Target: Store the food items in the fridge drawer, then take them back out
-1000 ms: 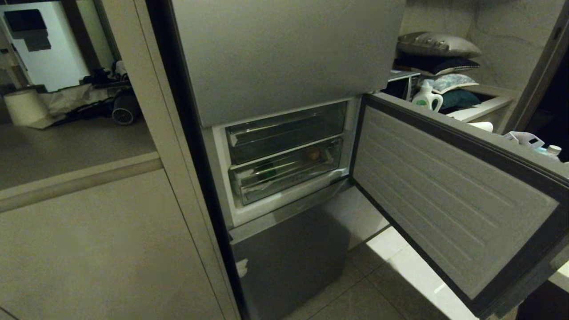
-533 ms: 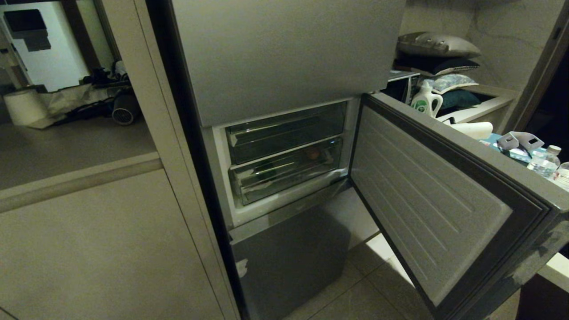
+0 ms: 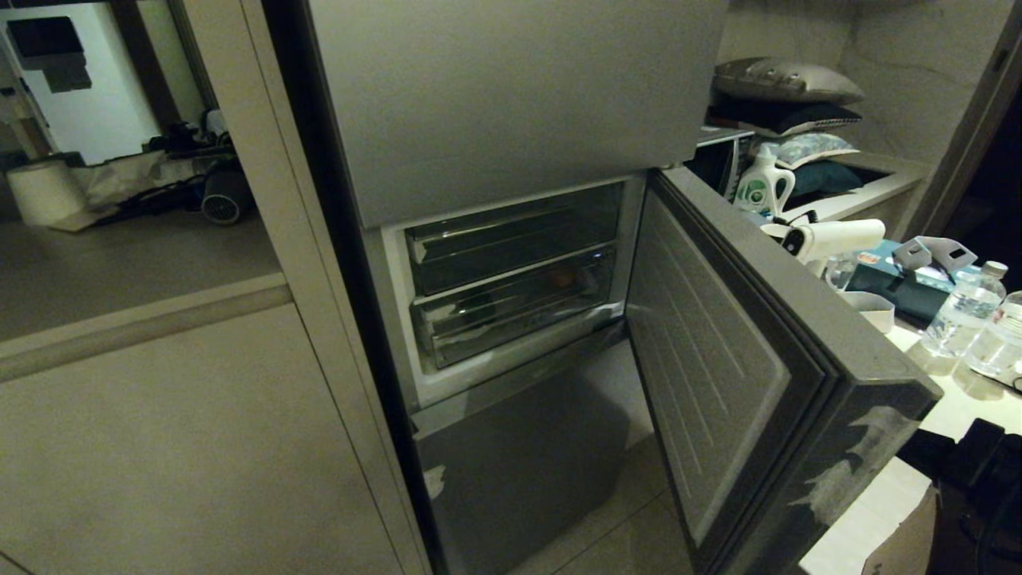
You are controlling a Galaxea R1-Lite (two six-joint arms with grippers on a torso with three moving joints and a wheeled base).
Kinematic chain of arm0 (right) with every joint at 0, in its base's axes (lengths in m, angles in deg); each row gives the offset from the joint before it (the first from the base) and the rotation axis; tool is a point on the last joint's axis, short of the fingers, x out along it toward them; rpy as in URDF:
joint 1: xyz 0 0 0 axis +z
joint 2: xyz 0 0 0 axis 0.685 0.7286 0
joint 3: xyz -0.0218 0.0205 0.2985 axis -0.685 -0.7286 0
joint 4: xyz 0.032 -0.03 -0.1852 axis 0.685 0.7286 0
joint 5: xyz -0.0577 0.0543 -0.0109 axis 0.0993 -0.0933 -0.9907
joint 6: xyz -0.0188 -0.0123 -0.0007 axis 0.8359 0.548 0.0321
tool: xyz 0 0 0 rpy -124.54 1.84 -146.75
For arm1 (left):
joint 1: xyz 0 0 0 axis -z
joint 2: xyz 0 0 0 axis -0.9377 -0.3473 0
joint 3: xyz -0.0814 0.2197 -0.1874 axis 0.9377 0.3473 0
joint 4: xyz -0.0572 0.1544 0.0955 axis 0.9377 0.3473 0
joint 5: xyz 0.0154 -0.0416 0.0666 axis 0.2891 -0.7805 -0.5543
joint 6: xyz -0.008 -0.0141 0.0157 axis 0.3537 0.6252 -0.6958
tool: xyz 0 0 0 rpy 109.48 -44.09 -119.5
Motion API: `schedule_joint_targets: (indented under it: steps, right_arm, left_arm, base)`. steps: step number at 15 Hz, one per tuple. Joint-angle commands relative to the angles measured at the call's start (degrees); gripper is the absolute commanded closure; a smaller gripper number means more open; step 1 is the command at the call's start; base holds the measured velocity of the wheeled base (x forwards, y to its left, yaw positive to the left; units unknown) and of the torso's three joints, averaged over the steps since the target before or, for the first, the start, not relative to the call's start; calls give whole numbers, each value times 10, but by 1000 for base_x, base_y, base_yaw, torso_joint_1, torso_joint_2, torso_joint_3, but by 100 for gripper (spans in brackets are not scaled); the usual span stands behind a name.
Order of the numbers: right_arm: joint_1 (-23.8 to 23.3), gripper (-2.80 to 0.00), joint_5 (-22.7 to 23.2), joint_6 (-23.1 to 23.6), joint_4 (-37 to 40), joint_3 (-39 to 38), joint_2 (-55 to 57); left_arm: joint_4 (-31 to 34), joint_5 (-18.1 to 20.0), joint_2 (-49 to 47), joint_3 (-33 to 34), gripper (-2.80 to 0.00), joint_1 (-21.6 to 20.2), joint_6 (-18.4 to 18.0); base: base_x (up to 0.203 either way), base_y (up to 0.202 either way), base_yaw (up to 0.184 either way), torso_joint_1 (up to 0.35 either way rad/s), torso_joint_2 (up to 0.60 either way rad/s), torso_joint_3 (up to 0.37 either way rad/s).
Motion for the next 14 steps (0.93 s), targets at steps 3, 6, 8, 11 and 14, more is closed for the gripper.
schedule_joint_targets:
  steps: [3,6,8,11,14]
  right_arm:
    - [102,0,-79,-1,1,78,98]
    - [136,0,-87,1,1,169,177]
    - [150,0,-88,3,1,222,228]
    - [193,0,-97,5,1,316,314]
    - [228,0,-125,19,2,404,396]
  left_arm:
    - [1,0,-1,0,0,0,0]
    - [1,0,-1,0,0,0,0]
    - [1,0,-1,0,0,0,1]
    - [1,0,-1,0,0,0,0]
    - [1,0,-1,0,0,0,0]
  base:
    - [0,0,0,0,0,0]
    - [0,0,0,0,0,0]
    - [0,0,0,0,0,0]
    - [0,0,0,0,0,0]
    - [0,0,0,0,0,0]
